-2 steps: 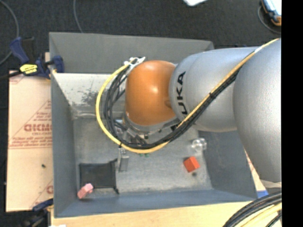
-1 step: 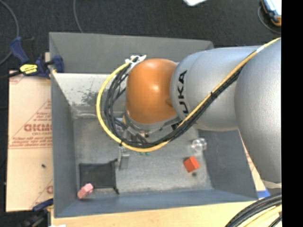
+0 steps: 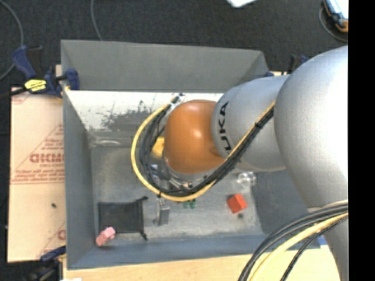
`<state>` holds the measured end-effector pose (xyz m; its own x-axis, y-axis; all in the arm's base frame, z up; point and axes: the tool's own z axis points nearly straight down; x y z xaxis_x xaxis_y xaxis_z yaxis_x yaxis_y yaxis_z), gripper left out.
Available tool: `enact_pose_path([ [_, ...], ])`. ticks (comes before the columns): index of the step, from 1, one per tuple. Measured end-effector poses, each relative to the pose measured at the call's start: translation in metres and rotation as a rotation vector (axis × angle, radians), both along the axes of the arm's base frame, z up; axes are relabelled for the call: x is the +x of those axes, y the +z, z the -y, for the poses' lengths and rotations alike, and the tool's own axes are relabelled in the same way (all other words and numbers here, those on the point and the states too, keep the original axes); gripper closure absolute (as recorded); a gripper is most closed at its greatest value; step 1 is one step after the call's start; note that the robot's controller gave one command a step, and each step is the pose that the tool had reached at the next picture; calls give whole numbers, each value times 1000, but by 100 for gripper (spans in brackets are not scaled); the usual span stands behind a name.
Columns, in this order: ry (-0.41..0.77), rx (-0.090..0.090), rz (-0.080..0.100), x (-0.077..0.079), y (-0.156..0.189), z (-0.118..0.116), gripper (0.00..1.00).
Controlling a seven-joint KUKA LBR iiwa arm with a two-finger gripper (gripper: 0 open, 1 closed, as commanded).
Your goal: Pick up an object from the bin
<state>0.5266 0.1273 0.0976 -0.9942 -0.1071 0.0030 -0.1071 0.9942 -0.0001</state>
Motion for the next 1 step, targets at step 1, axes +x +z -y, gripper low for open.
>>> enact_pose_path([
  [1, 60, 3, 10, 5, -14, -43, 0],
])
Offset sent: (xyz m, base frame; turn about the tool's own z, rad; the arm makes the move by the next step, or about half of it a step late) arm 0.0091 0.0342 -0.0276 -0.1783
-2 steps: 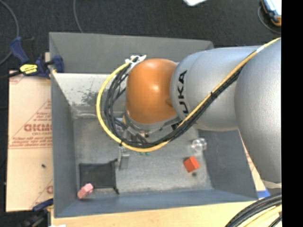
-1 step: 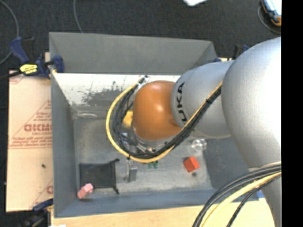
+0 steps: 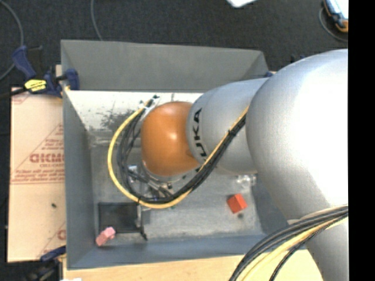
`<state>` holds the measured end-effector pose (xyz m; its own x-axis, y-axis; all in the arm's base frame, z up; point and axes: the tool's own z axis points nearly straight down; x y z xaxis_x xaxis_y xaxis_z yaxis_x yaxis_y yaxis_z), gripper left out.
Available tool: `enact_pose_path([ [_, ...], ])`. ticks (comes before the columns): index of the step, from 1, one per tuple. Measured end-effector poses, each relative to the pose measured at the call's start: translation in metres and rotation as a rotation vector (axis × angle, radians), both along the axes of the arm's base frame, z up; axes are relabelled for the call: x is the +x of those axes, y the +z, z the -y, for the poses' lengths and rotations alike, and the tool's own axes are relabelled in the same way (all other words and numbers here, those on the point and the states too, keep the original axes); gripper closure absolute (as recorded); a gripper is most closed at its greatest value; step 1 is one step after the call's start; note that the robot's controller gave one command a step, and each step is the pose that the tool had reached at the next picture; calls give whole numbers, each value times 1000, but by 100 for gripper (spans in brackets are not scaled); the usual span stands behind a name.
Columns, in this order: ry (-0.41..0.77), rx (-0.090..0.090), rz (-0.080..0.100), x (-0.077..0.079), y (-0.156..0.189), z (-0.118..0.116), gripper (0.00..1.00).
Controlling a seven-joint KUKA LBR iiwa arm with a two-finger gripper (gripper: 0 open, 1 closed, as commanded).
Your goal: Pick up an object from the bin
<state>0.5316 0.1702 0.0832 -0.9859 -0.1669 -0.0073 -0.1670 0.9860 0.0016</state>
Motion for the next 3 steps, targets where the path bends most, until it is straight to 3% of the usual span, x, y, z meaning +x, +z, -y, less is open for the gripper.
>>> enact_pose_path([
  [1, 116, -2, -4, 5, -11, 7, 0],
  [2, -20, 1, 1, -10, -13, 25, 0],
  [3, 314, -1, 4, -9, -12, 30, 0],
])
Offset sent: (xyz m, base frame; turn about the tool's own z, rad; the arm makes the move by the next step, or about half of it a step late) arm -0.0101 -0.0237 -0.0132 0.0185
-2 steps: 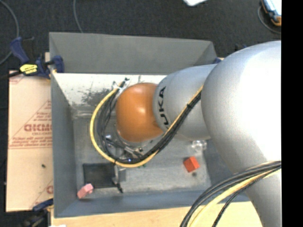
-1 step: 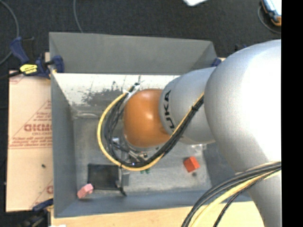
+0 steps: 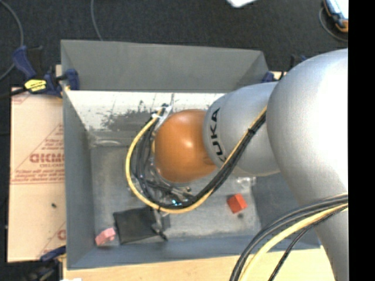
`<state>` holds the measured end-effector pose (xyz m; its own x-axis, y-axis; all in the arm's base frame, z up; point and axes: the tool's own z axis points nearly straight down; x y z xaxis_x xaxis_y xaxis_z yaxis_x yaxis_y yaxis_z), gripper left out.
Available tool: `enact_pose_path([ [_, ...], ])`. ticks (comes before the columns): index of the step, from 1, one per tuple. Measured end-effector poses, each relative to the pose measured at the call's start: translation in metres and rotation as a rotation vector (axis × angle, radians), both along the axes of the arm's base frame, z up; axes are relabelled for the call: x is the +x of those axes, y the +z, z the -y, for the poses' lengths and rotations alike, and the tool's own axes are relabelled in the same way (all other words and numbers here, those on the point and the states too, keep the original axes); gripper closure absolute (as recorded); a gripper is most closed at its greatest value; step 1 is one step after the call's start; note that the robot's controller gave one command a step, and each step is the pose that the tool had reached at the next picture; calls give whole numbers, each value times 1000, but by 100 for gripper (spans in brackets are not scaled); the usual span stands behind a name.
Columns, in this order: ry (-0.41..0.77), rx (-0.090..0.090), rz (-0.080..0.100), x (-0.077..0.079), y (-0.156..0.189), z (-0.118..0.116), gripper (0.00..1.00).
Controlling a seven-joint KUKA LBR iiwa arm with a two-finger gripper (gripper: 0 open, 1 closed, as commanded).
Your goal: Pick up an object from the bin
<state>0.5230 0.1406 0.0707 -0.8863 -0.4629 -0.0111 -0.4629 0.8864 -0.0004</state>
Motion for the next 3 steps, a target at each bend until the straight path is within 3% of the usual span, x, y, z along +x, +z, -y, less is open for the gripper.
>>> enact_pose_path([
  [1, 498, -4, 2, 1, 0, 10, 100],
  [2, 497, -4, 2, 1, 0, 10, 100],
  [3, 462, -3, 10, 1, 69, 18, 100],
])
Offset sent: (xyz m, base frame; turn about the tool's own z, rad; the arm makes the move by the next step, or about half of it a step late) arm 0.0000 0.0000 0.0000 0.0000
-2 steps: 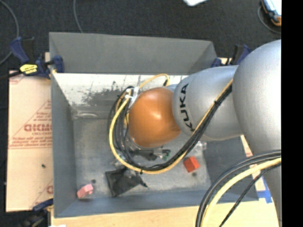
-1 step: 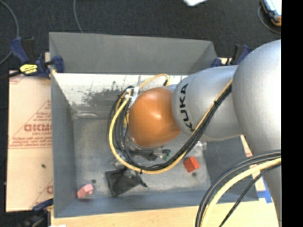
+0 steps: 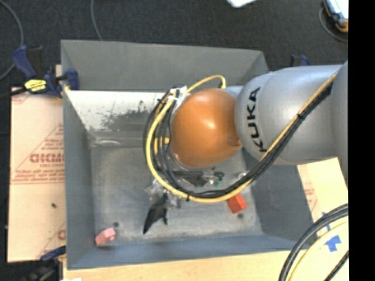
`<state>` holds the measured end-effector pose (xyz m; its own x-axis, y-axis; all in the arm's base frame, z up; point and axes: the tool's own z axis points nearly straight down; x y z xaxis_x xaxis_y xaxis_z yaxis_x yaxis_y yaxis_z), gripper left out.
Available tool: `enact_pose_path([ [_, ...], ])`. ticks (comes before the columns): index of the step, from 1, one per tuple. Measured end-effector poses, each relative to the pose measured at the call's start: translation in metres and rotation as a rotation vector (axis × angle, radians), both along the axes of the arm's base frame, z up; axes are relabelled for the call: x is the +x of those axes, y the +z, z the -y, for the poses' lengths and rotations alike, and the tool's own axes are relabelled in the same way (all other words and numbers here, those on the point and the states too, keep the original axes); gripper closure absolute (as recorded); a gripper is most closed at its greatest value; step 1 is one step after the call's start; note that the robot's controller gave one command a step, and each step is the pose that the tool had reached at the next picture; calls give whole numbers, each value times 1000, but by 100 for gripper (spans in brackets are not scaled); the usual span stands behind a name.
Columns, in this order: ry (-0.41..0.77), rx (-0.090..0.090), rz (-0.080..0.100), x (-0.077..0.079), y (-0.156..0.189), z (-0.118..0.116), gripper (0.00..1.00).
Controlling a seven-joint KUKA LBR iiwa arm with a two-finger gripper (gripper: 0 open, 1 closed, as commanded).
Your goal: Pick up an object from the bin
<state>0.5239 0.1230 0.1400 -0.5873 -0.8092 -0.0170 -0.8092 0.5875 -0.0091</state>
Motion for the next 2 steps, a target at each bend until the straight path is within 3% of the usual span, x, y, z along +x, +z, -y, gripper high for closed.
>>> enact_pose_path([
  [1, 26, -1, -2, 8, 32, 22, 100],
  [2, -9, 3, 6, -3, 93, -5, 100],
])
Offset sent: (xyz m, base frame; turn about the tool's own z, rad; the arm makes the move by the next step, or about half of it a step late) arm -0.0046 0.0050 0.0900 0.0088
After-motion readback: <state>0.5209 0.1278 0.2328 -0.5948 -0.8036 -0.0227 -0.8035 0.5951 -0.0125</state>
